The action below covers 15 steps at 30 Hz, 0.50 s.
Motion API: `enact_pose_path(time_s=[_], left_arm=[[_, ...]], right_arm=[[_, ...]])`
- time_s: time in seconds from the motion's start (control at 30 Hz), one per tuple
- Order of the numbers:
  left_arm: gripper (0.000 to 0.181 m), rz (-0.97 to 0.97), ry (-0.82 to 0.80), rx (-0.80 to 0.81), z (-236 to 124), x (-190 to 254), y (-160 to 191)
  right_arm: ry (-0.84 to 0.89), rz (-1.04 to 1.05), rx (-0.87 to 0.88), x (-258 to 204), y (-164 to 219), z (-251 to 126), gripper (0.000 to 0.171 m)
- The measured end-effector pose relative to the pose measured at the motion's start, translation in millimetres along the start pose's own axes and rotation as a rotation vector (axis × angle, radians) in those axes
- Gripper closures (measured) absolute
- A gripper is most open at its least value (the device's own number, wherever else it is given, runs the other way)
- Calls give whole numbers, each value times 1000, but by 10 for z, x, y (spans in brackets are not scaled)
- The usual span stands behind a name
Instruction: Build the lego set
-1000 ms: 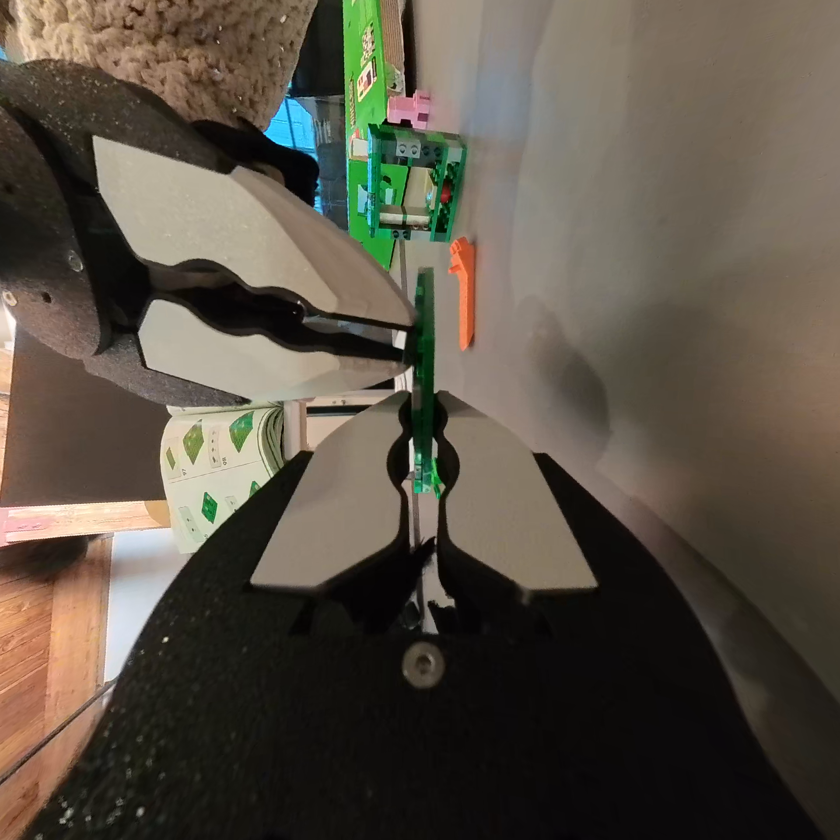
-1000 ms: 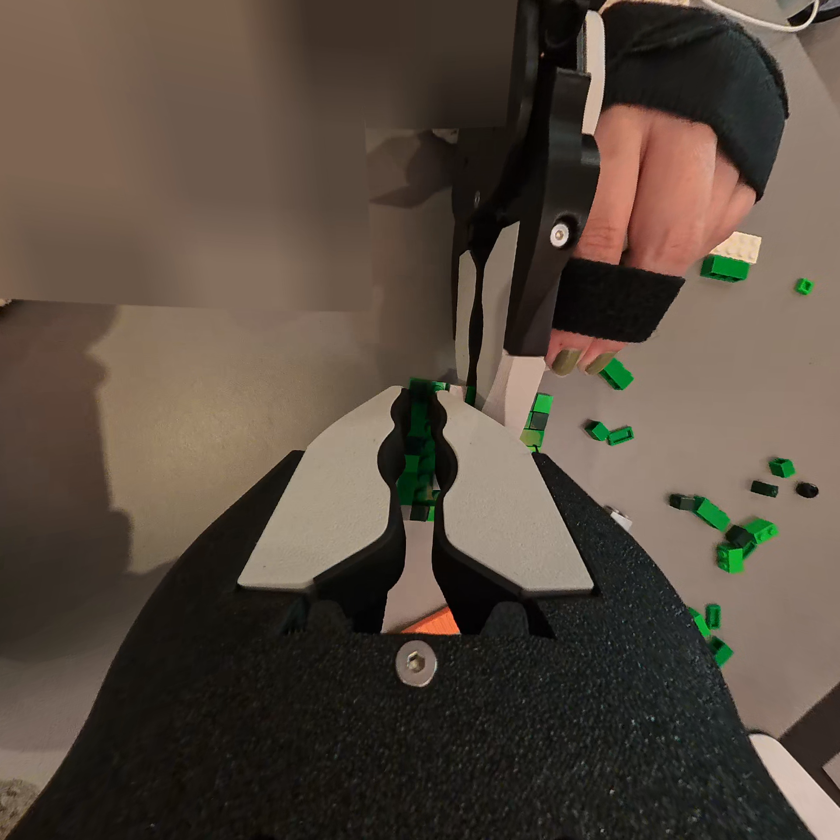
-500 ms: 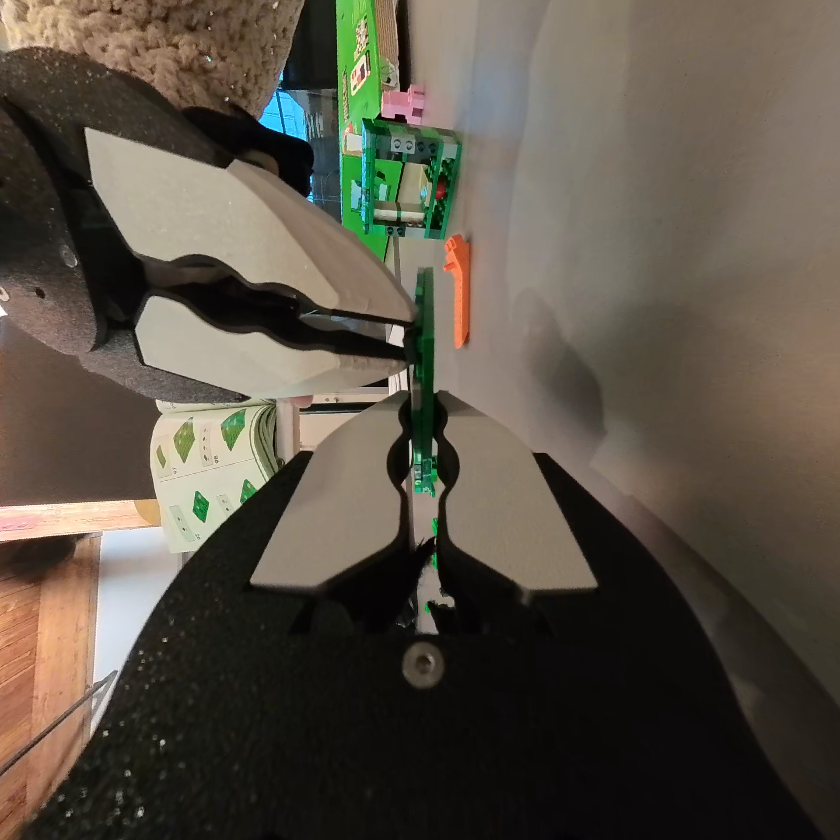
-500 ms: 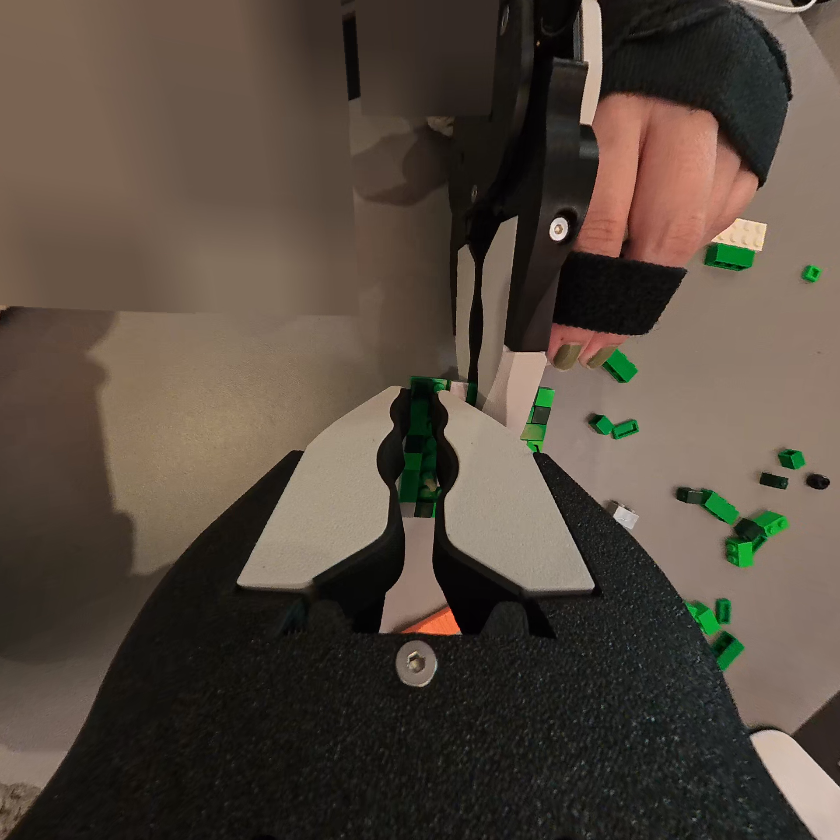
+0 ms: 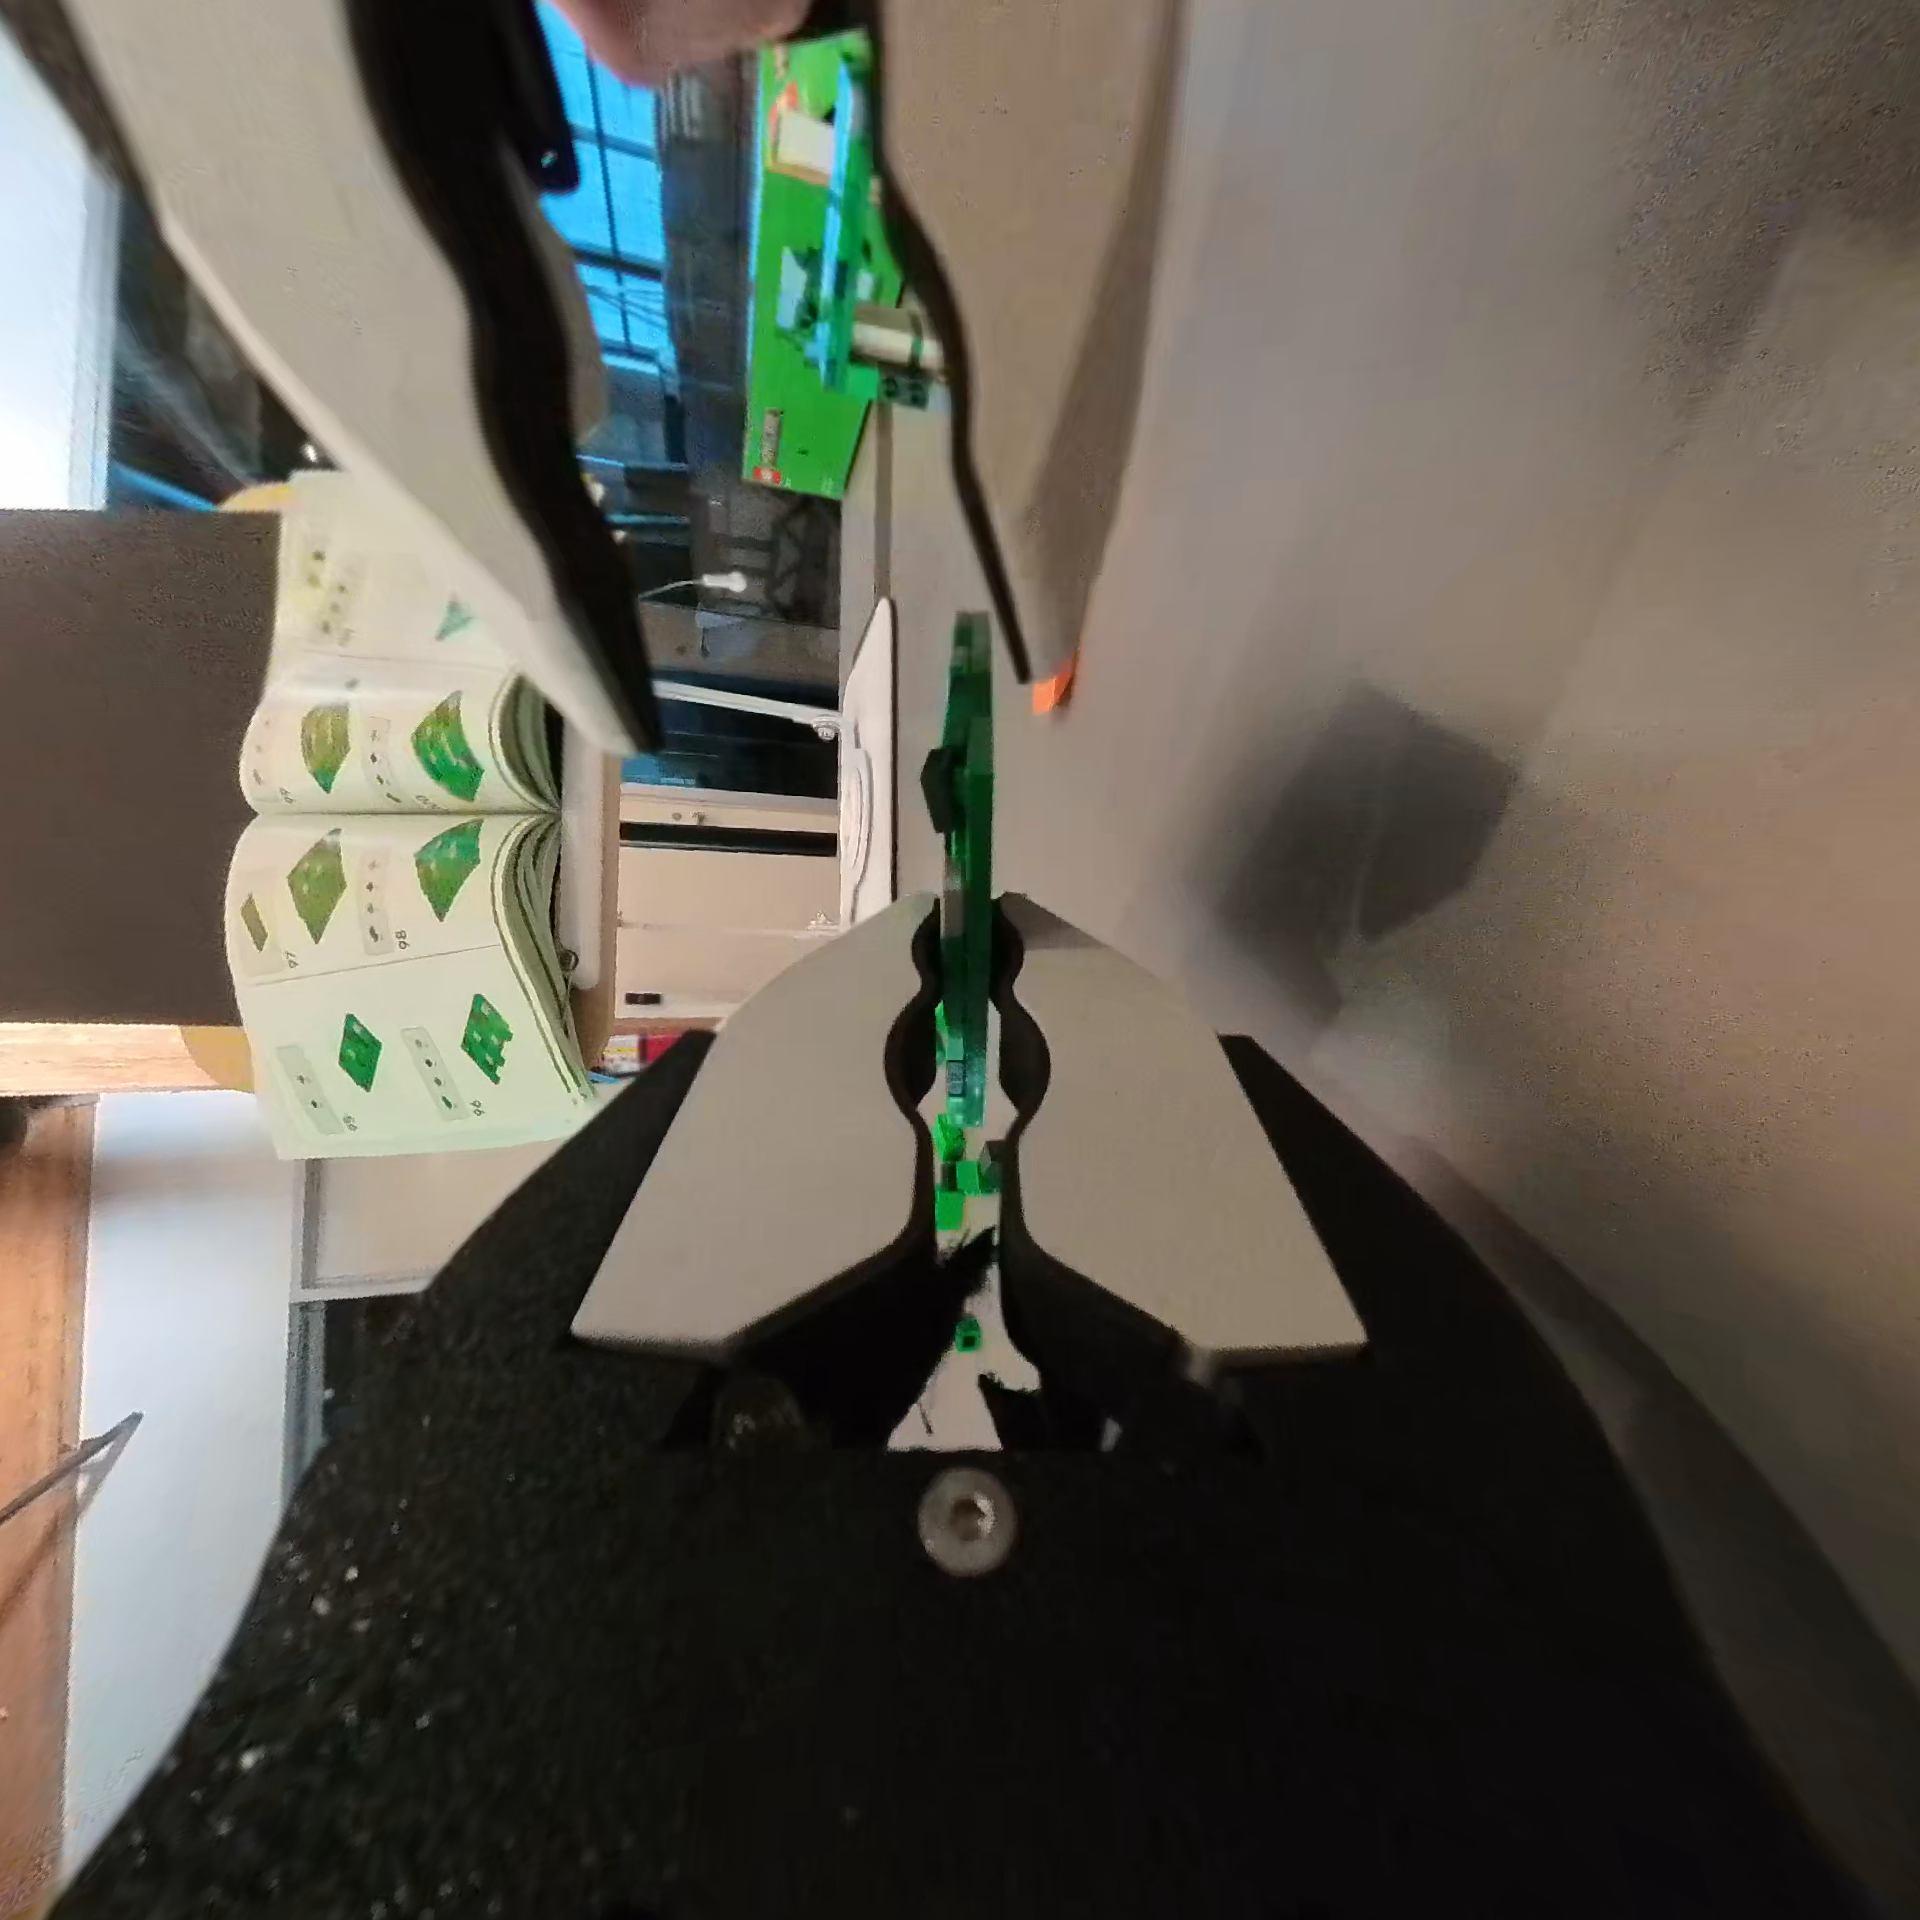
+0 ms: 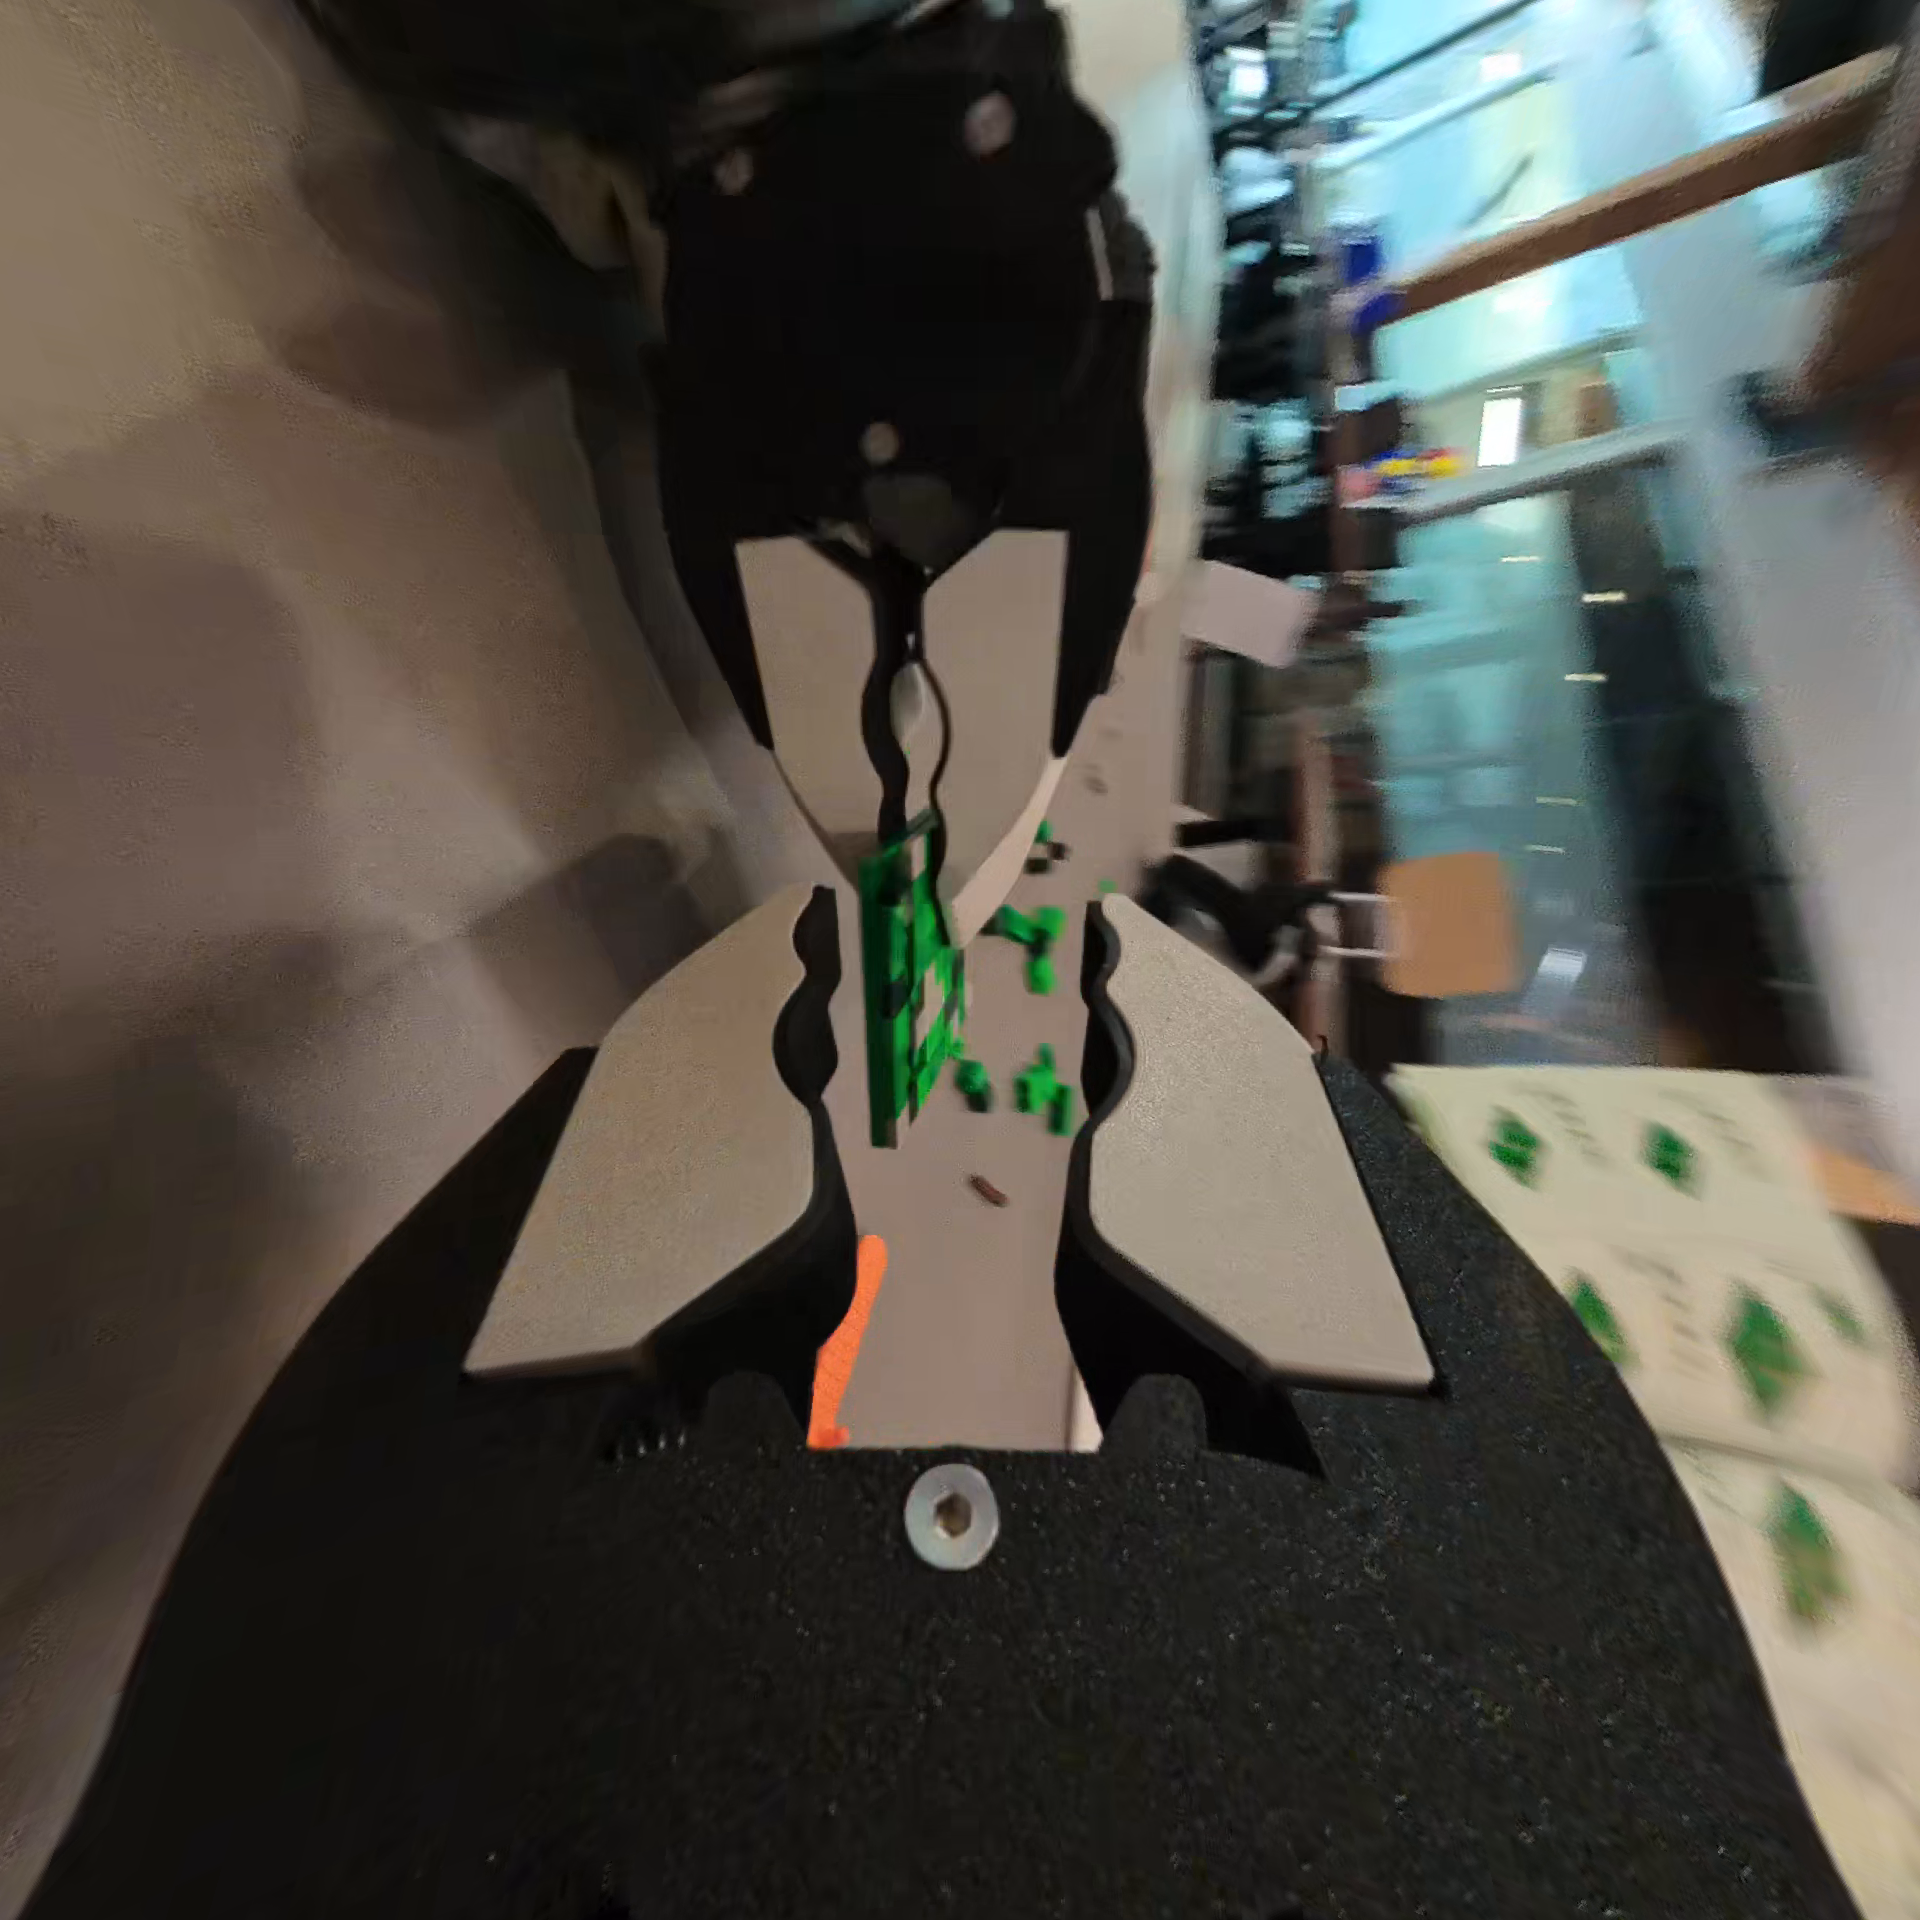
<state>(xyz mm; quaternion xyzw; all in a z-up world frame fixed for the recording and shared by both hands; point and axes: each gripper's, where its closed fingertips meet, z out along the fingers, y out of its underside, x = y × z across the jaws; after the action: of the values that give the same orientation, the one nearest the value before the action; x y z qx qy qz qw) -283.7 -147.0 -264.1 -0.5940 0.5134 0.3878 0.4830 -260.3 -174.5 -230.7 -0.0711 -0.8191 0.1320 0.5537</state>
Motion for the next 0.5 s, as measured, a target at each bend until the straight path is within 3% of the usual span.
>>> enact_pose_path(time_s=[0.13, 0.5], left_arm=[[175, -22, 4, -4, 5, 0, 13], [175, -6, 1, 5, -6, 5, -22]], right_arm=[[255, -170, -46, -76, -27, 13, 142], [253, -178, -122, -134, 23, 169, 163]])
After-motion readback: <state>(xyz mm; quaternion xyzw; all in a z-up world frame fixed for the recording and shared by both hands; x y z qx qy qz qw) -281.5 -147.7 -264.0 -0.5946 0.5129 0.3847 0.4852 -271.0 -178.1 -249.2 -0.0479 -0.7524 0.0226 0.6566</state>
